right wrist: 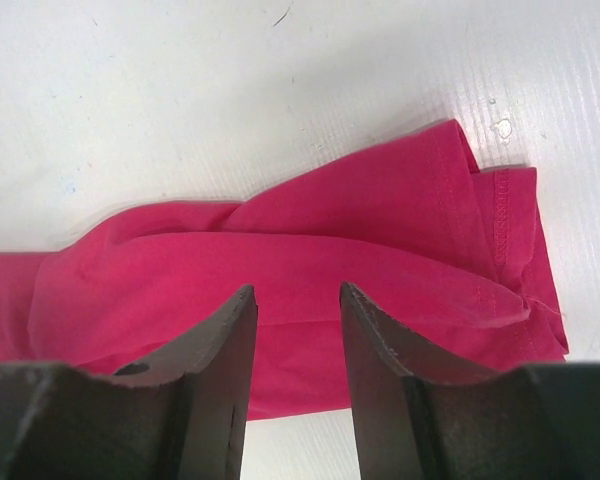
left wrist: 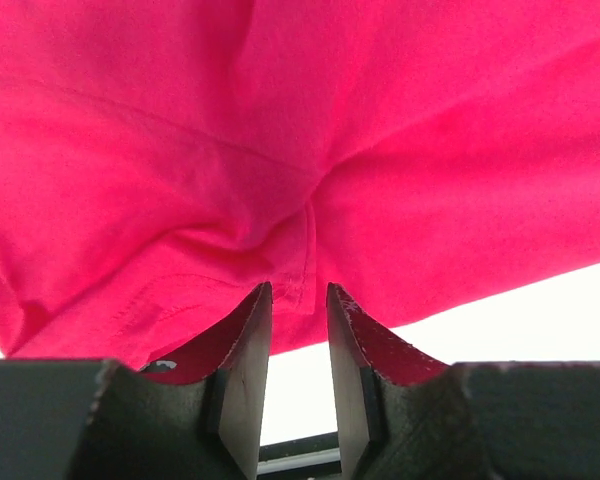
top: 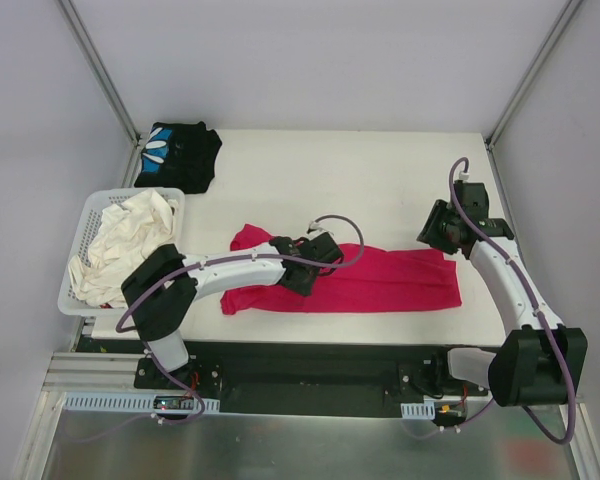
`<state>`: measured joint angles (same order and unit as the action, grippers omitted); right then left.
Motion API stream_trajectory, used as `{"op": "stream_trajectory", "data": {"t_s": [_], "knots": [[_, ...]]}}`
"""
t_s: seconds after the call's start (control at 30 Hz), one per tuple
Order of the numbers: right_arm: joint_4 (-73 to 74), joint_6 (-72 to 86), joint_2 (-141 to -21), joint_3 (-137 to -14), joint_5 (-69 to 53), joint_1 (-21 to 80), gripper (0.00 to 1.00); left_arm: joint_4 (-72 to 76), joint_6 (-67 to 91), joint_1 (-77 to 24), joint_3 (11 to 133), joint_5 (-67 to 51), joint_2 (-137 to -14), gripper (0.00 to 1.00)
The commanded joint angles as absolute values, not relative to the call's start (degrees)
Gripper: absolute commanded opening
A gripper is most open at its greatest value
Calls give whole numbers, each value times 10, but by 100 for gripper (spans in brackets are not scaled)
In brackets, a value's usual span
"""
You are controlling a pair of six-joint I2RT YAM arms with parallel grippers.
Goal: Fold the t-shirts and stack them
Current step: Fold the other side of the tshirt into a rectangle
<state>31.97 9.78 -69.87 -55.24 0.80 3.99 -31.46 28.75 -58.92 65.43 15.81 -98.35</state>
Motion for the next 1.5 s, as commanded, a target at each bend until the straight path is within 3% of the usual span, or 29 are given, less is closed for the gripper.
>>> {"op": "stream_trajectory", "data": {"t_s": [0.0, 0.43, 0.87, 1.47], "knots": [[323, 91, -695, -574, 5, 37, 42, -360, 260, -592, 714, 261, -954, 28], [303, 79, -724, -569, -73, 47, 41, -348, 207, -513, 780, 294, -1002, 32], [269, 83, -830, -550, -28, 48, 41, -333, 165, -512, 896, 246, -1092, 31], [218, 124, -941, -586, -34, 40, 41, -333, 209, -486, 786, 271, -945, 31]]}}
